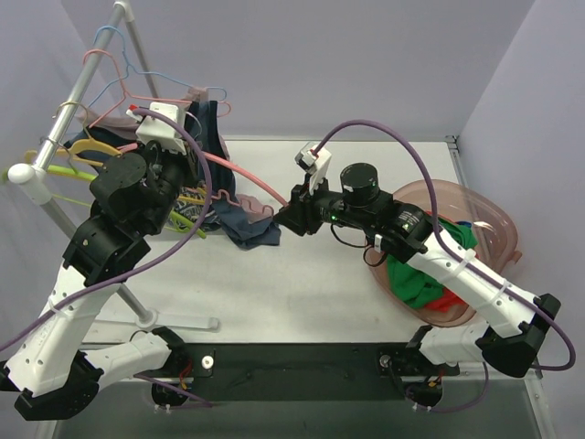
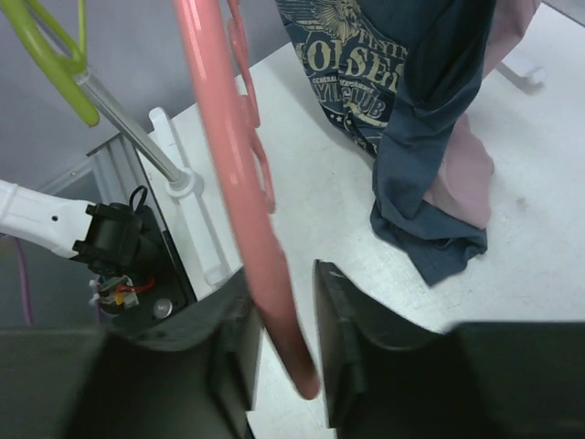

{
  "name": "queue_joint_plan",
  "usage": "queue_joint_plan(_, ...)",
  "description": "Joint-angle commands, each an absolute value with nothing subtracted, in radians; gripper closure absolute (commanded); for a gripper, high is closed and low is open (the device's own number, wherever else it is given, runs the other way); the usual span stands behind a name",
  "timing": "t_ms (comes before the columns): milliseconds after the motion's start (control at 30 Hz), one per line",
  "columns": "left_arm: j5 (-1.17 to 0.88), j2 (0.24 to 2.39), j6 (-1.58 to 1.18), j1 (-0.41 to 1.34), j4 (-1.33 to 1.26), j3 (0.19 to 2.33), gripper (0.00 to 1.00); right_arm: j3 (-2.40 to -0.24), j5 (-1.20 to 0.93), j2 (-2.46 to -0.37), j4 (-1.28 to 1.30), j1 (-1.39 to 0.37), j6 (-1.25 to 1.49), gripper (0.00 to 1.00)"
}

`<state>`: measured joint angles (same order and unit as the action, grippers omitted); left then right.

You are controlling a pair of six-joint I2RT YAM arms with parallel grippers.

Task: Remove the tank top from the hanger
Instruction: Place the hanger at the clothesline.

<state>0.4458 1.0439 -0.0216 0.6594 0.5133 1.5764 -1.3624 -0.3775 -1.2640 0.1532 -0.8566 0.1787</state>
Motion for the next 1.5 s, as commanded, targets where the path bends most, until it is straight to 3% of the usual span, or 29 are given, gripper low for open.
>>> queue_joint_plan(0,0.433,1.026,-0.041,0.658,0.463,1.598,1.00,-1.371,-0.301,-1.269,0.060,-0.874,0.088,0.80)
queue_joint_plan(33,0.430,1.025,-0.043,0.658,0.462,1.597,1.00,-1.367,-0.301,-1.269,0.034,-0.883,0.077,0.85)
queue_joint_plan(67,0.426,1.025,-0.046,0.658,0.466,1.598,1.00,-1.364,-0.301,-1.269,0.025,-0.888,0.063,0.98)
queue_joint_plan(100,0.423,1.023,-0.048,0.658,0.469,1.597,1.00,-1.365,-0.301,-1.267,0.015,-0.893,0.049,1.00)
queue_joint_plan(300,0.387,1.006,-0.063,0.658,0.488,1.601,1.00,-1.355,-0.259,-1.250,-0.103,-0.930,-0.047,1.00)
queue_joint_plan(467,0.344,0.993,-0.071,0.658,0.503,1.605,0.69,-1.388,-0.230,-1.258,-0.115,-0.931,-0.098,1.00)
queue_joint_plan(633,0.299,0.980,-0.098,0.657,0.522,1.647,0.50,-1.468,-0.216,-1.290,-0.064,-0.931,-0.121,1.00)
queue_joint_plan(800,0.241,0.968,-0.132,0.658,0.526,1.690,0.24,-1.528,-0.210,-1.325,-0.032,-0.931,-0.133,1.00)
queue_joint_plan(1000,0.186,0.934,-0.181,0.658,0.520,1.710,0.03,-1.604,-0.204,-1.376,-0.012,-0.931,-0.140,1.00)
queue_joint_plan(1467,0.140,0.862,-0.233,0.658,0.586,1.649,0.03,-1.747,-0.252,-1.503,-0.058,-0.891,-0.082,1.00)
